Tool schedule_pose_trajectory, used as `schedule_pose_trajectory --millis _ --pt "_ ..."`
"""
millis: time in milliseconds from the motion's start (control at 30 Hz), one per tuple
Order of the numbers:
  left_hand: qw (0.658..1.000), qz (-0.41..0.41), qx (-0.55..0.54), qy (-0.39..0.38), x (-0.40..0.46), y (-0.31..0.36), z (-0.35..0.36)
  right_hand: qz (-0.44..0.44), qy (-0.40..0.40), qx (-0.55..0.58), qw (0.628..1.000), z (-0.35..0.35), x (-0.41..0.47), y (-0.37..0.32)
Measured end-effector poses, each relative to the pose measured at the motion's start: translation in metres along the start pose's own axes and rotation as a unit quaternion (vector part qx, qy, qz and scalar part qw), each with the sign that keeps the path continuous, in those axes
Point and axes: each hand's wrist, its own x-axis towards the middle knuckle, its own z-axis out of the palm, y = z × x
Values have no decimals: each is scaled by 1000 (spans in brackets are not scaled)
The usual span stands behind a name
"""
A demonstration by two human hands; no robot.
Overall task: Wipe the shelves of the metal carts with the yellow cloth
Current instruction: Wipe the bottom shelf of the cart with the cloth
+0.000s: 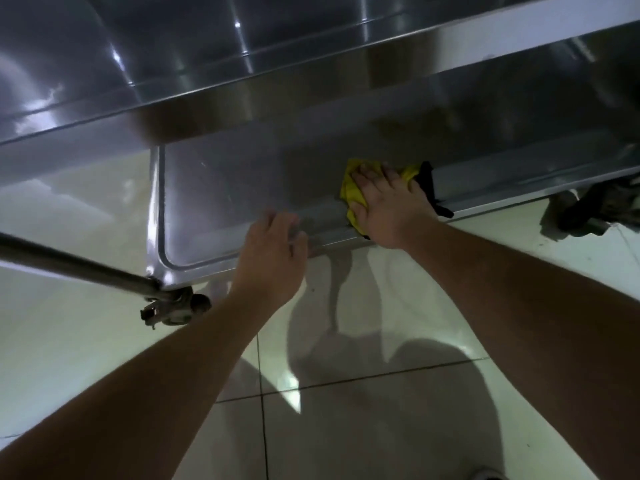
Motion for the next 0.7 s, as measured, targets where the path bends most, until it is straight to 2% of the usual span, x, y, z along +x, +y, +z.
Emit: schedule_pose_trajectory --millis 67,200,367,500,600,700 --pt "998 19 61 1 23 15 21 -16 5 2 1000 -1 -1 5" --pt "990 -1 141 -28 49 26 57 -27 22 -10 999 -6 -5 43" --pt "981 -3 191 -30 48 21 75 116 59 -7 991 -24 2 155" --pt "981 2 196 -11 46 25 74 247 38 27 968 -42 28 232" --pt "979 -2 202 -9 46 26 75 293 32 77 953 -47 62 245" --pt "977 -1 213 -2 48 25 77 260 56 110 958 -47 84 211"
